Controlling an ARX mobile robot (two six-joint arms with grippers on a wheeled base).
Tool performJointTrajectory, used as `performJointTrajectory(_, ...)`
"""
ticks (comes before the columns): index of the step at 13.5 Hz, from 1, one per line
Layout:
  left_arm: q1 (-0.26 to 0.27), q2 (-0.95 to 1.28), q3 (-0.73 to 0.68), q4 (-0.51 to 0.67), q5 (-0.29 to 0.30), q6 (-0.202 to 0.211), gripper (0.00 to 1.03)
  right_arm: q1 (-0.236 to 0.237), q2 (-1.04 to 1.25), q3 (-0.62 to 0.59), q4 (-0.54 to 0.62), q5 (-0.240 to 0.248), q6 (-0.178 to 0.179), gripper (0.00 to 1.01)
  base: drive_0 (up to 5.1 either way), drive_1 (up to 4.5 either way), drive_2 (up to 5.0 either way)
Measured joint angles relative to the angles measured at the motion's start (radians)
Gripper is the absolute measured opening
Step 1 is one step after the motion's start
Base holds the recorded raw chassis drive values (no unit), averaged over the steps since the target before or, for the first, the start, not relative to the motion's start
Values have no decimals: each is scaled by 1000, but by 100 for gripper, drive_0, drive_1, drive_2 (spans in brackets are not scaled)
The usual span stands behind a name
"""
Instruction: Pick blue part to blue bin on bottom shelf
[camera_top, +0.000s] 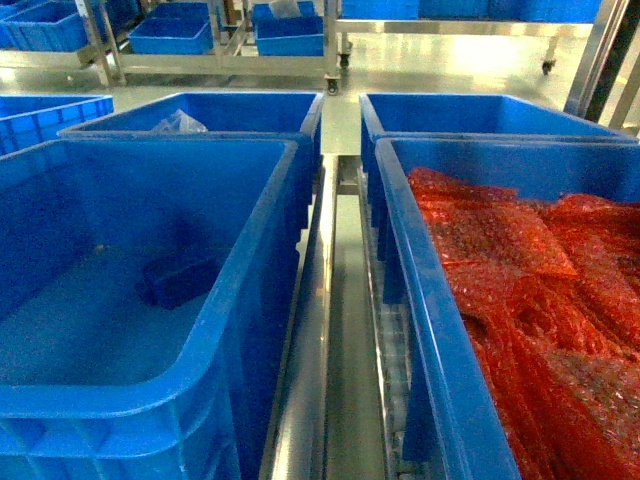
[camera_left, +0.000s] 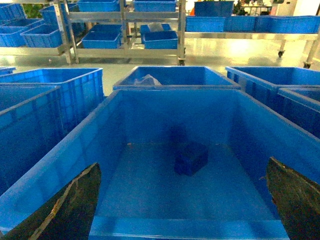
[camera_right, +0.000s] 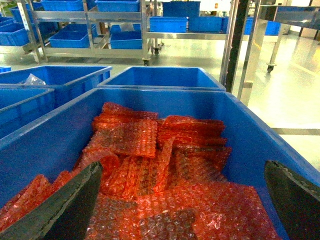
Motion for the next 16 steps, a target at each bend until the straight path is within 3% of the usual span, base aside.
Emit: performJointTrajectory(16, 0, 0, 0, 0, 0, 0, 98, 0, 0, 0, 0, 0, 0, 98, 0, 0, 0)
